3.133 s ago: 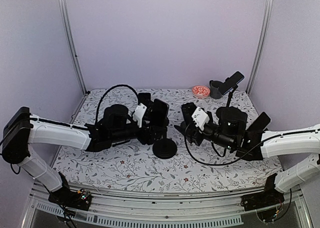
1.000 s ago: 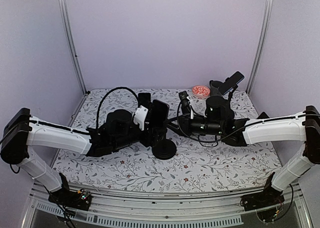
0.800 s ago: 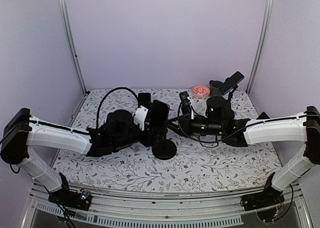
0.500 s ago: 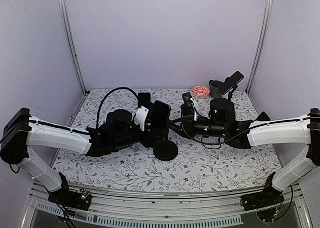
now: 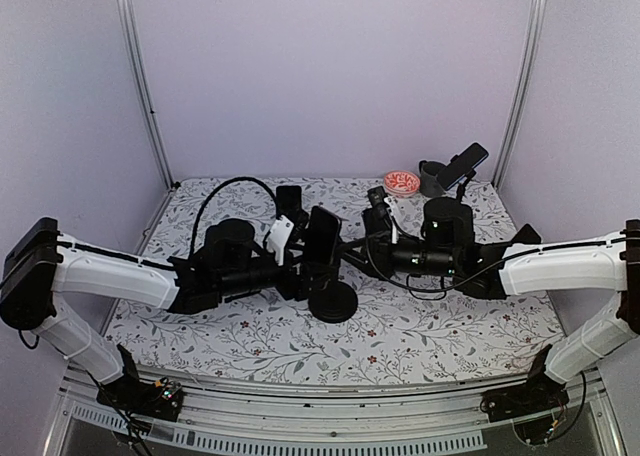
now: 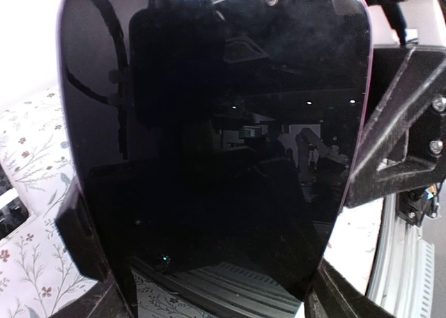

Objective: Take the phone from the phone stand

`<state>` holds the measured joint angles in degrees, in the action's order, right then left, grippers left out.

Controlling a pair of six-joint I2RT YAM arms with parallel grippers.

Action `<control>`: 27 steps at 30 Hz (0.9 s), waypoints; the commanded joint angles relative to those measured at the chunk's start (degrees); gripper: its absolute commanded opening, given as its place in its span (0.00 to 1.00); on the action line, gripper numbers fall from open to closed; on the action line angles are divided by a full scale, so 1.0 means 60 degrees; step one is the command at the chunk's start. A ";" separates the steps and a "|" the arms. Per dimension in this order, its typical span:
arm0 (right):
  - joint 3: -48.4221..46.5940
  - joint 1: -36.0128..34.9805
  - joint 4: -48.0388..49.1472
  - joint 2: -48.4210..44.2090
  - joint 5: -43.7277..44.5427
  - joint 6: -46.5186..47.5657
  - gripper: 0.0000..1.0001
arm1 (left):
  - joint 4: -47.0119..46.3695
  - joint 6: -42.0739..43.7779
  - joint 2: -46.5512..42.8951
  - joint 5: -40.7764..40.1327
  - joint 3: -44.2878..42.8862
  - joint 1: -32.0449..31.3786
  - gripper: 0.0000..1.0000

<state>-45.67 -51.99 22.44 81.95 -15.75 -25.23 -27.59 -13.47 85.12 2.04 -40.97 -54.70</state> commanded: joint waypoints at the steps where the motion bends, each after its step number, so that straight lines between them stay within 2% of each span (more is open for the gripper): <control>1: 0.0185 0.0053 -0.0648 -0.0403 0.0166 -0.0057 0.00 | -0.0955 0.0205 -0.0286 0.0705 0.0178 0.0502 0.08; 8: 0.0190 0.0052 -0.0663 -0.0417 0.0506 -0.0094 0.00 | -0.1660 0.0328 -0.0187 0.2632 0.0128 0.0253 0.07; 13: 0.0179 0.0052 -0.0678 -0.0432 0.0732 -0.0135 0.00 | -0.1703 0.0315 -0.0378 0.3005 0.0048 0.0107 0.07; 23: 0.0106 0.0059 -0.0623 -0.0332 0.1138 -0.0311 0.00 | -0.1786 0.0130 -0.0674 0.4633 -0.0047 -0.0288 0.08; 27: 0.0069 0.0057 -0.0612 -0.0330 0.1177 -0.0319 0.00 | -0.1488 -0.0132 -0.1298 0.4241 0.0128 -0.0081 0.08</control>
<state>-45.67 -52.01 20.84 80.62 -11.44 -26.17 -33.26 -12.71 82.35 26.98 -39.90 -55.99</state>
